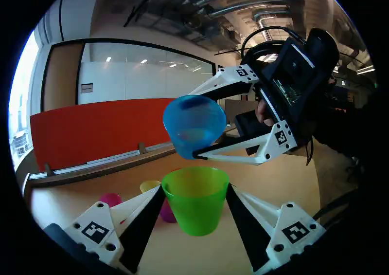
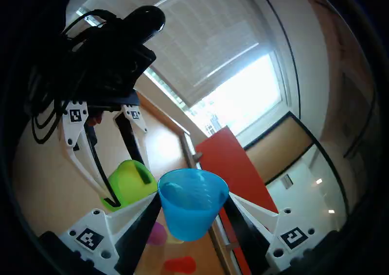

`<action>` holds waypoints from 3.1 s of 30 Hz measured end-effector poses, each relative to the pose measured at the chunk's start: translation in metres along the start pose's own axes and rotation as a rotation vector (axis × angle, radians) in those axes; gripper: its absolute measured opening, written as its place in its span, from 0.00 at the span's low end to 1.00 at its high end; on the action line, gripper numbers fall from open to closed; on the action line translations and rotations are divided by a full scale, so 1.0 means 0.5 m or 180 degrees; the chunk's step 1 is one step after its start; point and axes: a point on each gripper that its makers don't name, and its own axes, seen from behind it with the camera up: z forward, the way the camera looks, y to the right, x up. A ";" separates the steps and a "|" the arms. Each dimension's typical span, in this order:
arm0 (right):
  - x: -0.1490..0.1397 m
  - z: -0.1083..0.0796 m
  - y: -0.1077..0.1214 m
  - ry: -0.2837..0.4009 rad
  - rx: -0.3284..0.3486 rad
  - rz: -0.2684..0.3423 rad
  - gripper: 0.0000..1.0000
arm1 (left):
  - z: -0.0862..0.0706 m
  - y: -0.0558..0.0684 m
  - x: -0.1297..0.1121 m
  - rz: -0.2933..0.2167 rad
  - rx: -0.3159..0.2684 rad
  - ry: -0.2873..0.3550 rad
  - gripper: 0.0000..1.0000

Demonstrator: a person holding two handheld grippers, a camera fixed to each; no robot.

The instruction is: Pour water

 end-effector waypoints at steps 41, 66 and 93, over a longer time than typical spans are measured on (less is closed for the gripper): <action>0.000 0.017 0.013 -0.0115 0.0081 -0.0652 0.91 | 0.004 -0.010 0.007 -0.0006 0.0000 0.0023 0.88; 0.009 0.024 0.024 -0.0128 0.0057 -0.0910 0.91 | 0.004 -0.010 0.020 -0.0014 -0.0010 0.0045 0.88; 0.016 0.025 0.041 -0.0130 -0.0001 -0.1077 0.91 | 0.005 -0.012 0.029 -0.0001 -0.0018 0.0055 0.88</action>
